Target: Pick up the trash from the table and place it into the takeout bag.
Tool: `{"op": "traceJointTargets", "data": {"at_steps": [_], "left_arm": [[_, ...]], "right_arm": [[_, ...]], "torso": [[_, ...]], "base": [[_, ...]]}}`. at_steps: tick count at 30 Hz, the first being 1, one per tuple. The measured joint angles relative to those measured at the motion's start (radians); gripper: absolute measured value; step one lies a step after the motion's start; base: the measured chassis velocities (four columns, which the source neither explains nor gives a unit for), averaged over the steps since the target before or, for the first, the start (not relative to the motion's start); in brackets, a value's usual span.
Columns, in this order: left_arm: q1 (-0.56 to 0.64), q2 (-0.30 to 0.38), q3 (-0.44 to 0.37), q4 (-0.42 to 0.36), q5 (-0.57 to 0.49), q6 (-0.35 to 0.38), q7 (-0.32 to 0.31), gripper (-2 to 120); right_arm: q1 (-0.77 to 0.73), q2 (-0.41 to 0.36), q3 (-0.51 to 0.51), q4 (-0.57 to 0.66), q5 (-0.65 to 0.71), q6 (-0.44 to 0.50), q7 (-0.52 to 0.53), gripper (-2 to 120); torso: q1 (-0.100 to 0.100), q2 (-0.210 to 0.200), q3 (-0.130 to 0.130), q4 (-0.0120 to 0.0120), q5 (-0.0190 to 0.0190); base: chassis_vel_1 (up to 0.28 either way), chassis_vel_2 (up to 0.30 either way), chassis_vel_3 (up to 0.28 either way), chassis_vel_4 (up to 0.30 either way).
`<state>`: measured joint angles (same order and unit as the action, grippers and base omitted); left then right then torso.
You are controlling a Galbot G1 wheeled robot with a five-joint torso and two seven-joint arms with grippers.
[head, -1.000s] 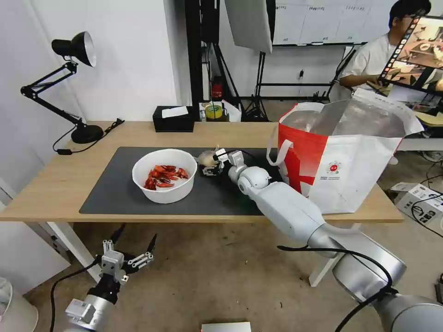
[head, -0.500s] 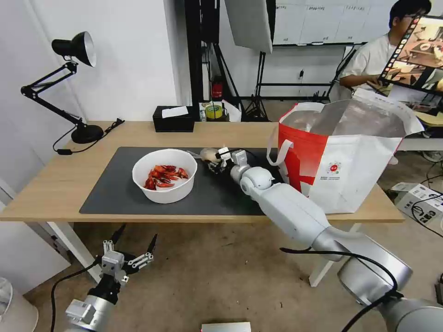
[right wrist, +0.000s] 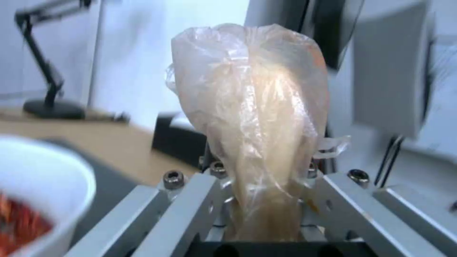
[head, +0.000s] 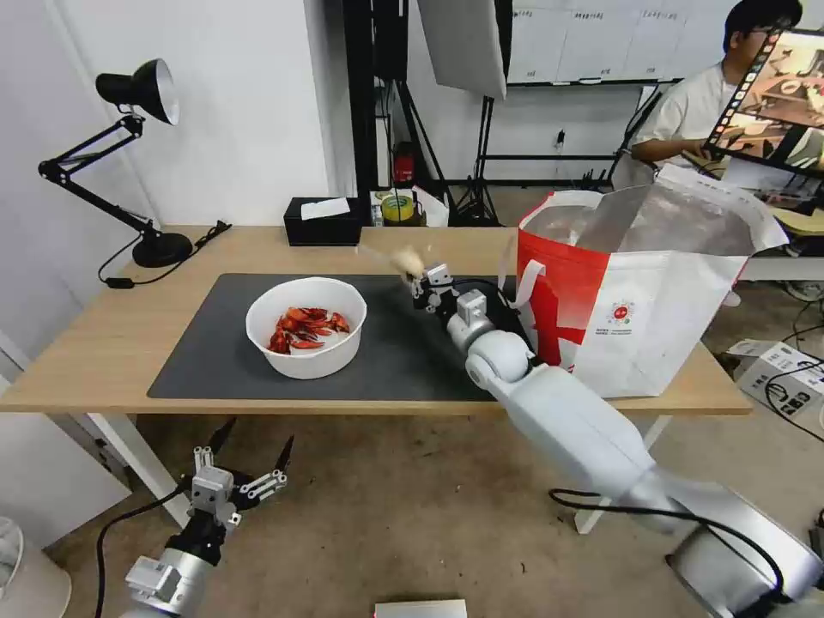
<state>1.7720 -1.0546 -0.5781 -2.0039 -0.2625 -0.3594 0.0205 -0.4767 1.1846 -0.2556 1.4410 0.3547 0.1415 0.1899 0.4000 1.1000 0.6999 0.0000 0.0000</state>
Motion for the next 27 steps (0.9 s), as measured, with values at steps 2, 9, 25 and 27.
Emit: {"op": "traceJointTargets", "data": {"at_steps": [2, 9, 25, 27], "left_arm": [[0.003, 0.0, 0.0, -0.003, 0.003, -0.001, 0.0, 100], [0.012, 0.006, -0.003, -0.017, 0.005, -0.002, 0.0, 100], [0.029, -0.013, -0.001, -0.035, 0.031, -0.002, -0.002, 100], [0.033, -0.018, 0.0, -0.037, 0.034, -0.002, -0.002, 100]], "right_arm": [[-0.029, -0.019, 0.02, 0.073, -0.031, 0.002, 0.051, 8], [-0.067, -0.088, 0.072, 0.241, -0.059, -0.063, 0.189, 8], [-0.076, -0.271, 0.266, 0.486, 0.088, -0.406, 0.553, 8], [-0.059, -0.313, 0.274, 0.483, 0.165, -0.428, 0.554, 8]], "torso": [[0.0, 0.0, 0.0, 0.0, 0.0001], [0.0, 0.0, 0.0, -0.0001, 0.0], [0.0, 0.0, 0.0, -0.0001, 0.0002], [0.0, 0.0, 0.0, -0.0001, 0.0001]], "base": [[0.0, 0.0, 0.0, 0.0], [0.0, 0.0, 0.0, 0.0], [0.0, 0.0, 0.0, 0.0], [0.0, 0.0, 0.0, 0.0]]}}
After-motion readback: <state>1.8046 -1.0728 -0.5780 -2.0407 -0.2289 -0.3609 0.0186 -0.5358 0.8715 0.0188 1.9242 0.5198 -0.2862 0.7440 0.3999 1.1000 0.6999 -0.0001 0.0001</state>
